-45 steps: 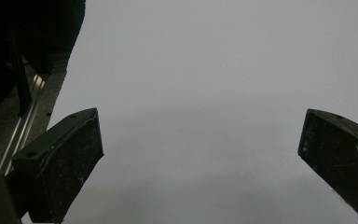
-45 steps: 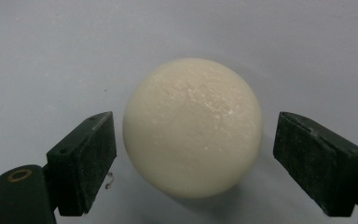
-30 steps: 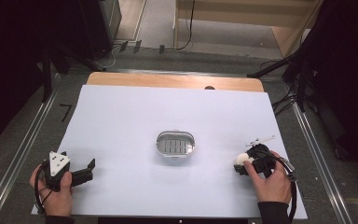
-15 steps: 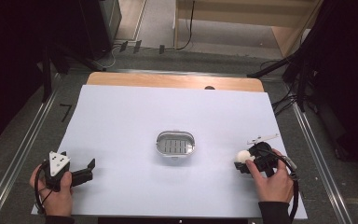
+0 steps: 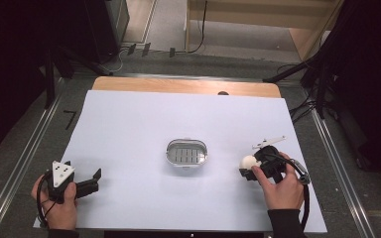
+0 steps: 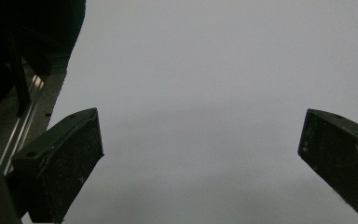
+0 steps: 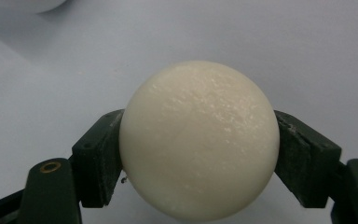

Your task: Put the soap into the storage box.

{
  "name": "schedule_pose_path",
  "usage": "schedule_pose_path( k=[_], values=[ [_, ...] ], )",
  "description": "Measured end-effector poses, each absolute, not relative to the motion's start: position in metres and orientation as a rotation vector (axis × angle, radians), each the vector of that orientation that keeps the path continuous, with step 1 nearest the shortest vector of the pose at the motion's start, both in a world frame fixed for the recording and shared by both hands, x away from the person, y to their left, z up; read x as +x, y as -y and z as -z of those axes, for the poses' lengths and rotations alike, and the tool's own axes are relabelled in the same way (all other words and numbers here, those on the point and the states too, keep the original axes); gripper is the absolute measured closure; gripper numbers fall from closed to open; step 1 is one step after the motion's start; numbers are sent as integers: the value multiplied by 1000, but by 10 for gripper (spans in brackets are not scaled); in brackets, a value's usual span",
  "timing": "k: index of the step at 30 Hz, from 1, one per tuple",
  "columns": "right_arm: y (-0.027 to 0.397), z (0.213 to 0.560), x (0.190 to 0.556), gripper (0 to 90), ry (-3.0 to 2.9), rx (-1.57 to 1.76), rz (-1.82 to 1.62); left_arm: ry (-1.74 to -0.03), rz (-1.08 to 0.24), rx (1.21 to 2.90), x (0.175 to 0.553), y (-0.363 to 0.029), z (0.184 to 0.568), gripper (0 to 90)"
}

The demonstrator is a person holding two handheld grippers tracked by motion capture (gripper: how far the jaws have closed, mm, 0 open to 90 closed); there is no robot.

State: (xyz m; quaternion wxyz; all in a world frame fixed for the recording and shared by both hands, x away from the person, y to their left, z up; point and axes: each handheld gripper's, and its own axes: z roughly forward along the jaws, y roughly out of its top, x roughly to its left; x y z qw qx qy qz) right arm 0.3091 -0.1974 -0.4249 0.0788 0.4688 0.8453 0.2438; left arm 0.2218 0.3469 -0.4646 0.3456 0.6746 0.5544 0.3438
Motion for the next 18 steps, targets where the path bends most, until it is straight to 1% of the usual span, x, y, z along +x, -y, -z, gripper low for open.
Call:
schedule_pose_path(
  k=[18],
  values=[
    [167,413,319,252,-2581,1315,-749,-1439,-890,1751,222,-347,465,2]
  ],
)
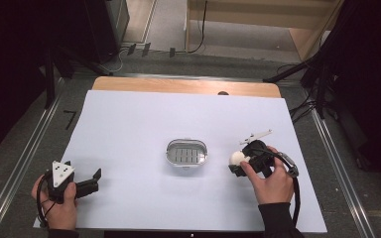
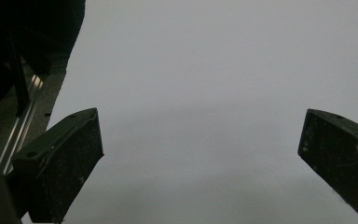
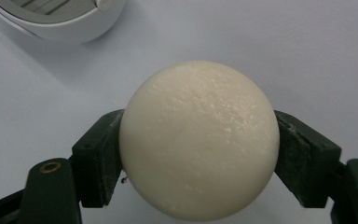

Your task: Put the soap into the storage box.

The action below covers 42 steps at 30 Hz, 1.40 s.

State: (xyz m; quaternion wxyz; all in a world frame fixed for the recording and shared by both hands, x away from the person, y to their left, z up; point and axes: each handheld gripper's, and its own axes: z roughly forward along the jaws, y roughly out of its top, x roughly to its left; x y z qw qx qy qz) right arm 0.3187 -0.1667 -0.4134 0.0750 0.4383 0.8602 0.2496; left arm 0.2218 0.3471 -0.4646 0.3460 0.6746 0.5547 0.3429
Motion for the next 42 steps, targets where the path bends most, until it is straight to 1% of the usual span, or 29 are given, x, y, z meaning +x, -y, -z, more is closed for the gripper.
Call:
schedule_pose_path(
  k=[24,42],
  values=[
    [109,400,329,252,-2651,1188,-810,-1440,-888,1746,222,-348,465,2],
    [84,396,335,252,-2683,1134,-830,-1437,-886,1744,222,-348,465,2]
  ],
)
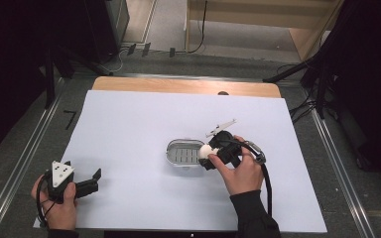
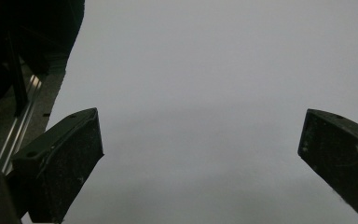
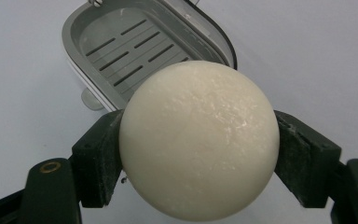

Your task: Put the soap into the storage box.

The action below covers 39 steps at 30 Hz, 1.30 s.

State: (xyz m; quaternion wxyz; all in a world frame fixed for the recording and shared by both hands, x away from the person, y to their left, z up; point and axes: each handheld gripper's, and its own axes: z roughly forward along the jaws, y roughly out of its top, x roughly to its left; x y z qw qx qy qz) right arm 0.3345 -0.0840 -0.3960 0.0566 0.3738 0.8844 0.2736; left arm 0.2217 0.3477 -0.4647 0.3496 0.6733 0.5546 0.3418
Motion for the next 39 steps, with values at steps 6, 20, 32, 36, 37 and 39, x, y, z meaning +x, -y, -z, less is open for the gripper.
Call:
schedule_pose_path(
  k=[6,20,32,36,37,39],
  values=[
    [75,396,337,252,-2689,1125,-821,-1437,-883,1745,222,-348,465,2],
    [54,395,343,252,-2715,1085,-833,-1436,-881,1744,222,-348,465,2],
    [35,396,346,252,-2743,1049,-838,-1435,-880,1743,222,-348,465,2],
    [31,397,347,252,-2757,1047,-836,-1433,-881,1742,222,-348,465,2],
    [30,398,347,252,-2759,1042,-833,-1433,-880,1742,222,-348,465,2],
    [29,399,348,252,-2762,1051,-830,-1434,-880,1742,222,-348,465,2]
  ],
)
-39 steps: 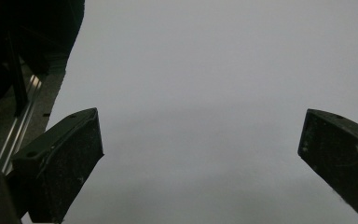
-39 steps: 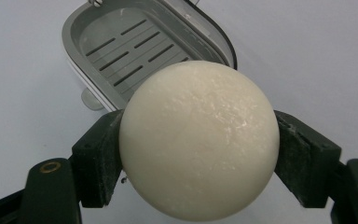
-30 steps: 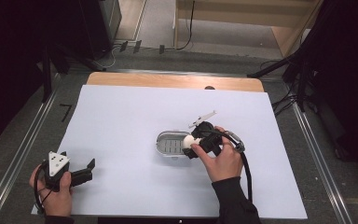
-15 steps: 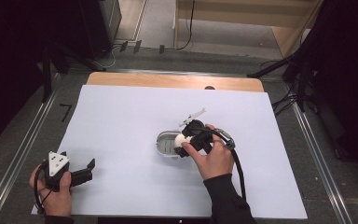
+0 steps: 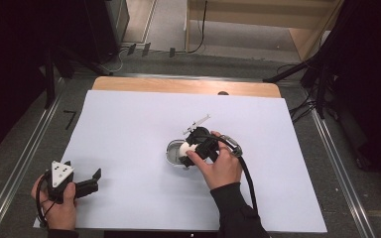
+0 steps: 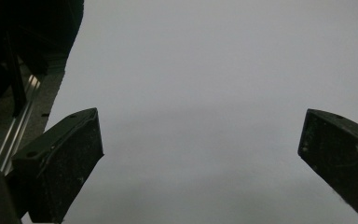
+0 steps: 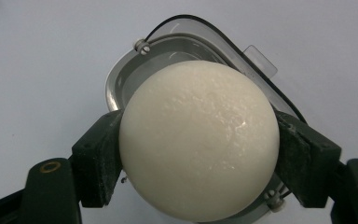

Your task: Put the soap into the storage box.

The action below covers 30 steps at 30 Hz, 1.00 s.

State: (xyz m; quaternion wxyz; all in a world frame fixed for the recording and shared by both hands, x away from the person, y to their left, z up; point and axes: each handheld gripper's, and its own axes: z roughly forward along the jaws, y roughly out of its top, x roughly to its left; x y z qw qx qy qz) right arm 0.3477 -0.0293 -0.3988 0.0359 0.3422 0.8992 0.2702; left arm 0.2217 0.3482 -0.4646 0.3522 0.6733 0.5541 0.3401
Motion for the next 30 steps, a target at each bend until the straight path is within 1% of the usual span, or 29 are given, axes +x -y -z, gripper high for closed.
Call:
schedule_pose_path(
  k=[17,30],
  values=[
    [24,408,351,253,-2795,1048,-798,-1433,-879,1743,222,-348,465,2],
    [22,417,354,252,-2764,1107,-778,-1436,-876,1744,222,-349,464,2]
  ],
)
